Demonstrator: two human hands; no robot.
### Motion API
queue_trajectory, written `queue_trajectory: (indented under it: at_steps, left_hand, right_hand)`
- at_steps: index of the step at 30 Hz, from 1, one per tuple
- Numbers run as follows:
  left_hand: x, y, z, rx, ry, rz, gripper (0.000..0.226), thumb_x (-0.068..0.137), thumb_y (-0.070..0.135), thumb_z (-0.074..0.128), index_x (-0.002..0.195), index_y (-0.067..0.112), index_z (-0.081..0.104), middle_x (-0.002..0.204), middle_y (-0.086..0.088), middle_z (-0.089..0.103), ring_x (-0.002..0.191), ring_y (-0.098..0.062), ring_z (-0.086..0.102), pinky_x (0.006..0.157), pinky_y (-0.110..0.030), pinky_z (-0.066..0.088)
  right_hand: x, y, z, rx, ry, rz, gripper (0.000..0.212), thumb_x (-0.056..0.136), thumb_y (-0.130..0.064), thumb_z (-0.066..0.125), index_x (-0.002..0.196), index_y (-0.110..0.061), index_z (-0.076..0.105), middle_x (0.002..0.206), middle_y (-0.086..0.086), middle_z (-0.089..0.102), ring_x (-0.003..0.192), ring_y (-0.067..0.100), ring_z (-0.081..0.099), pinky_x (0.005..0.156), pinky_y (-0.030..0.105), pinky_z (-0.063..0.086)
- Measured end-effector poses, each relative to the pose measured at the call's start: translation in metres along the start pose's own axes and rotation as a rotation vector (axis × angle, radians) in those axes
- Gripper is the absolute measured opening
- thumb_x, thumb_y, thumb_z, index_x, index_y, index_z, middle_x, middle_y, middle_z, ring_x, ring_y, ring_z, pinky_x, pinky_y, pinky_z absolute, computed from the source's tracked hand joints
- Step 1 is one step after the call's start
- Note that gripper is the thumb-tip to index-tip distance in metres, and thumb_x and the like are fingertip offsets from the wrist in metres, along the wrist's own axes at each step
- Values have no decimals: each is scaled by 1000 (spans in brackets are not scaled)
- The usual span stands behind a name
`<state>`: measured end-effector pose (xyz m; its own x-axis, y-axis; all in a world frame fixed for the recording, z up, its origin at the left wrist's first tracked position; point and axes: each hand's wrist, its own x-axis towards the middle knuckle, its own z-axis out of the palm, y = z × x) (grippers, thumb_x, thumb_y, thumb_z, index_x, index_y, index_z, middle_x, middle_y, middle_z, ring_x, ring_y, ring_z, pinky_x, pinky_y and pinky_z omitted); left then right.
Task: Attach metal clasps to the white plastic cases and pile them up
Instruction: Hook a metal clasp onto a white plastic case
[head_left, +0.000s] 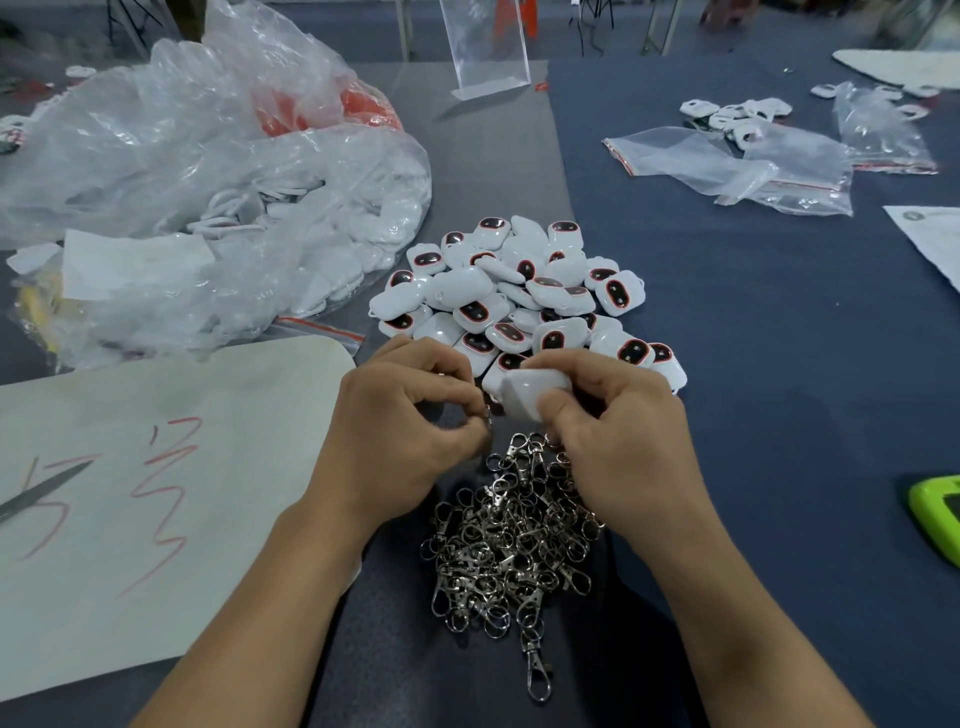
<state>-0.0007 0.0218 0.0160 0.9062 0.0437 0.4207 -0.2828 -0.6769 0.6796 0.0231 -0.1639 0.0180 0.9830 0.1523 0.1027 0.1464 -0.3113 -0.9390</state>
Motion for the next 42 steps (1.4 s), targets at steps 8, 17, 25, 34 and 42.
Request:
queue_trajectory:
  at_steps: [8,17,25,34,42]
  left_hand:
    - [0,3,1,-19,-22,-4,12,63,17,79,67,27,76,83,13,68,90,-15,62,80,-16,44]
    - [1,6,0,-44,-13,-36,16,62,15,74,63,31,71,82,12,68,88,-14,63,79,-18,44]
    - [1,7,1,-47,-39,-28,18,62,20,74,62,36,68,81,14,66,89,-15,62,78,-16,44]
    - [1,4,1,-51,-80,-44,14,61,18,75,61,32,71,82,15,67,89,-14,63,76,-23,48]
    - [0,6,1,-40,-69,-84,12,58,21,77,62,32,73,81,15,67,89,-10,63,77,-14,44]
  right_hand:
    - [2,3,-2,-23,-69,-2,28,93,-11,68,99,-37,77,86,-14,73,70,1,62,64,14,45]
    - [1,4,0,13,-14,-5,30,94,-11,65,101,-38,76,81,-14,71,63,1,57,58,13,43]
    - [1,6,-2,-66,-94,-21,28,94,-13,67,101,-38,76,89,-12,72,75,5,62,67,16,46]
    - [1,4,0,23,-49,2,32,94,-10,66,100,-40,75,78,-12,67,61,5,55,57,15,44]
    - [0,-1,-2,10,-93,0,34,93,-5,68,93,-38,76,75,-19,69,64,1,58,60,15,47]
